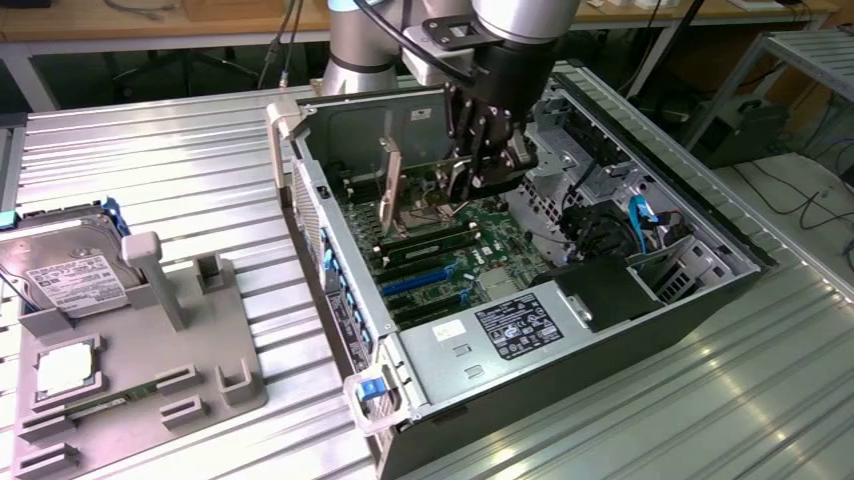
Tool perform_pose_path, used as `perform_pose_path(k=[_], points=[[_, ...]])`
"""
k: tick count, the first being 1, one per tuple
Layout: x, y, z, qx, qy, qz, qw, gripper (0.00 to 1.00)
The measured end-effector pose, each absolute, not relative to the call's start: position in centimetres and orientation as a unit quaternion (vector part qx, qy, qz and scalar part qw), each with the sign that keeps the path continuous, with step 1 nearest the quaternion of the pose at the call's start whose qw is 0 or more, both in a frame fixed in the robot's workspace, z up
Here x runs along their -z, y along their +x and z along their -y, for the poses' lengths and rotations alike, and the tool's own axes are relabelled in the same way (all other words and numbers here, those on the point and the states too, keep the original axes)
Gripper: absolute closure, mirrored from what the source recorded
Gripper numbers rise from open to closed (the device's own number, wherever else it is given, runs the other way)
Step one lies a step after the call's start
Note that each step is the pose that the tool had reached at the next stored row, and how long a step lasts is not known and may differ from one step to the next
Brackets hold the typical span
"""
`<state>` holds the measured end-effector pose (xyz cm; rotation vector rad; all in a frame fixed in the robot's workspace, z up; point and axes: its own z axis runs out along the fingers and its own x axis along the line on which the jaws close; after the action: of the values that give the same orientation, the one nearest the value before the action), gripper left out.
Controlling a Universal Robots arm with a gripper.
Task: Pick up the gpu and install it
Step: 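Insert the gpu into the slot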
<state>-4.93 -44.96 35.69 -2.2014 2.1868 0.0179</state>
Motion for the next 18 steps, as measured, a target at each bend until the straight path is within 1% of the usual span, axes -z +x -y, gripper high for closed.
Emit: perform_pose_path(k=[18], points=[[-32.7, -6.1, 45.0, -0.005, -0.700, -0.714, 0.019, 0.72]])
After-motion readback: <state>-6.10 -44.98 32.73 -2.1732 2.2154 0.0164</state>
